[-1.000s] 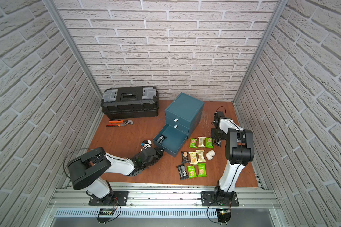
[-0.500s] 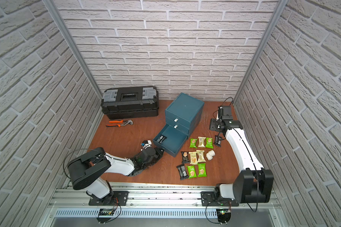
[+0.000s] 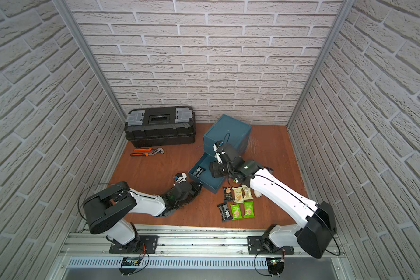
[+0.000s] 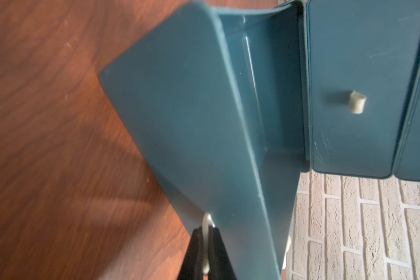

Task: Take the cookies out of the drawer
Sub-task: Pick up the cookie from the drawer.

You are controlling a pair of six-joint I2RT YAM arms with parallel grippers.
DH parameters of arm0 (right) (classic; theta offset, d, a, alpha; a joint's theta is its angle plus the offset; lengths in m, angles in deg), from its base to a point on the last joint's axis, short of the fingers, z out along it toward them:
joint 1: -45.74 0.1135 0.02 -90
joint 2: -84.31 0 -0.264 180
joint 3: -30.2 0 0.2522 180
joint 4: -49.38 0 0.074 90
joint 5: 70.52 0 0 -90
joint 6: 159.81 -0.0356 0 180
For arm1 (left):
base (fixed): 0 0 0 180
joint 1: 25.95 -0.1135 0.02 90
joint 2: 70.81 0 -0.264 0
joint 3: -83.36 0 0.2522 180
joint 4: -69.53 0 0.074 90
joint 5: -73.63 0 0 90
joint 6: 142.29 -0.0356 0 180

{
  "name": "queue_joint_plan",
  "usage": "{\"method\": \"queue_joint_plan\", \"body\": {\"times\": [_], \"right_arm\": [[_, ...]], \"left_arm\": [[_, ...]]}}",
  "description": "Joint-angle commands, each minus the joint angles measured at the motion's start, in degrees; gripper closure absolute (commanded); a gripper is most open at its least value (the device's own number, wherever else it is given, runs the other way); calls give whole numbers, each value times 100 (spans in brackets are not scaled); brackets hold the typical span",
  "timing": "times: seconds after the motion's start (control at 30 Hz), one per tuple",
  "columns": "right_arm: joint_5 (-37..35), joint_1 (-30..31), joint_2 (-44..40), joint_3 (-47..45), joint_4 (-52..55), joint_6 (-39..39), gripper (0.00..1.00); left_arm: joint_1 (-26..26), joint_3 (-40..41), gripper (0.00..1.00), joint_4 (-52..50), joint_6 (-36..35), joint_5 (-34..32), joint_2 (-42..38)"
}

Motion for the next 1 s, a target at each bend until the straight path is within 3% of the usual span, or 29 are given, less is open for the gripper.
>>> {"method": "queue_joint_plan", "body": {"times": [0.0, 0.2, 0.5, 0.97], "right_arm": [[-248, 200, 466, -105, -737, -1242, 43], [-608, 367, 1600, 420, -1027, -1848, 42], [-521, 413, 2928, 1222, -986, -1888, 41], [-864, 412, 3267, 1535, -776, -1775, 45]], "left_arm": [[-24, 85, 100, -232, -108, 27, -47], [-30, 128, 100, -264, -104, 52, -92], [-30, 176, 100, -267, -77, 30, -130], [-30, 194, 100, -257, -75, 13, -130]]}}
